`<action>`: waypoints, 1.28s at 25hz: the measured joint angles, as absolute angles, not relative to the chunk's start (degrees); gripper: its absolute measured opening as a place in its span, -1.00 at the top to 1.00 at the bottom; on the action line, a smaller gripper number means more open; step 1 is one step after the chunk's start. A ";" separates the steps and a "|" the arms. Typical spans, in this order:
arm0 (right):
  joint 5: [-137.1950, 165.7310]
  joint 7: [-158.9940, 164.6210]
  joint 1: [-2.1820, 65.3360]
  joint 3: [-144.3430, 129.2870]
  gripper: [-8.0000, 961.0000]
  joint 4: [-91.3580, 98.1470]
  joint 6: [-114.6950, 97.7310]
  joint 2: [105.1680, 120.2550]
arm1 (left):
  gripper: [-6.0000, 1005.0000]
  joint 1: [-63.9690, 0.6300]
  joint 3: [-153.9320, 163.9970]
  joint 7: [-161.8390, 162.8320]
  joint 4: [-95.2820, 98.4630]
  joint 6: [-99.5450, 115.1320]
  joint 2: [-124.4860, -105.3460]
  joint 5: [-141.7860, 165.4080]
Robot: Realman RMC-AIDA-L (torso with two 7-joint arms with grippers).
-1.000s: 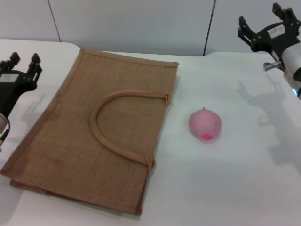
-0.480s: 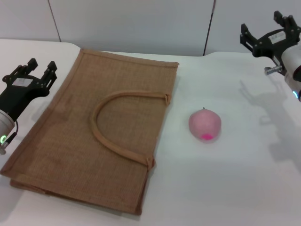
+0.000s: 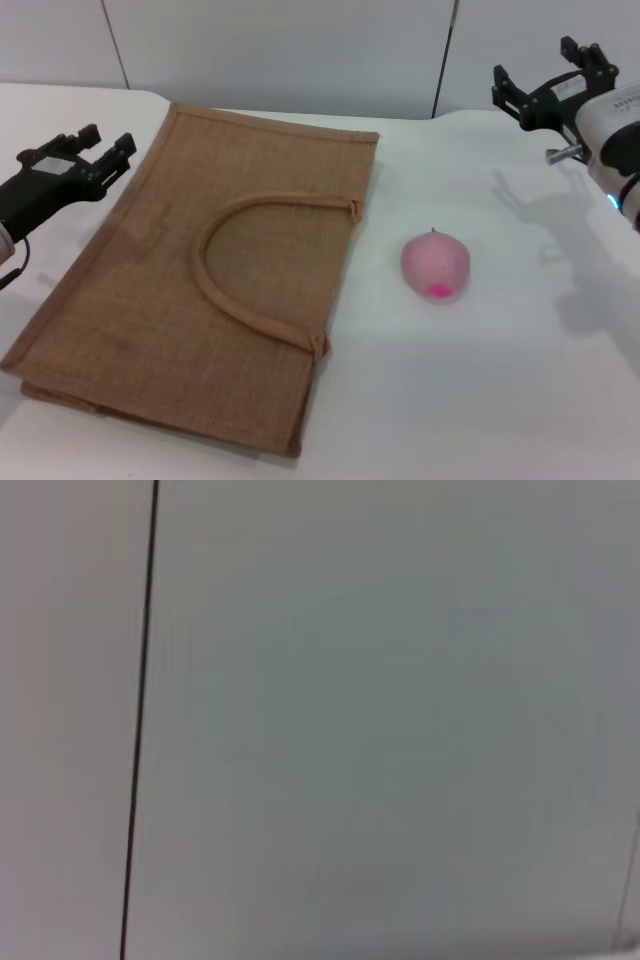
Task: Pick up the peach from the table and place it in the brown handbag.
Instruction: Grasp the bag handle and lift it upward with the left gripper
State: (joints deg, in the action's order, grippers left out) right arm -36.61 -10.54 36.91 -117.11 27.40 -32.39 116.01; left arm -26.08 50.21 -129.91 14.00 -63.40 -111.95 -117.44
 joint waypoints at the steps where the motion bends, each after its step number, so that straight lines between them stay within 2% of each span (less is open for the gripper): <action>1: -36.60 -10.60 37.02 -117.22 -0.84 27.50 -32.28 116.01 | -0.08 -25.79 50.12 -128.10 15.52 -62.62 -112.04 -115.62; 8: -36.56 -10.77 37.19 -117.33 -0.84 28.42 -31.14 116.01 | -0.06 -23.35 49.47 -107.06 33.03 -59.51 -113.65 -94.99; 16: -36.56 -10.81 37.21 -117.34 -0.84 28.41 -30.99 116.01 | -0.03 -23.91 49.35 -90.54 45.48 -63.09 -114.91 -76.02; 32: -36.50 -10.78 36.64 -119.53 -0.84 31.28 -29.42 116.03 | 0.03 -31.04 41.82 -80.37 52.38 -79.91 -114.27 -51.85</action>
State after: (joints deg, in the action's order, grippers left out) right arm -36.49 -10.78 36.64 -119.53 31.28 -29.42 116.03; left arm -31.04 41.82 -80.37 52.38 -79.91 -114.27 -51.85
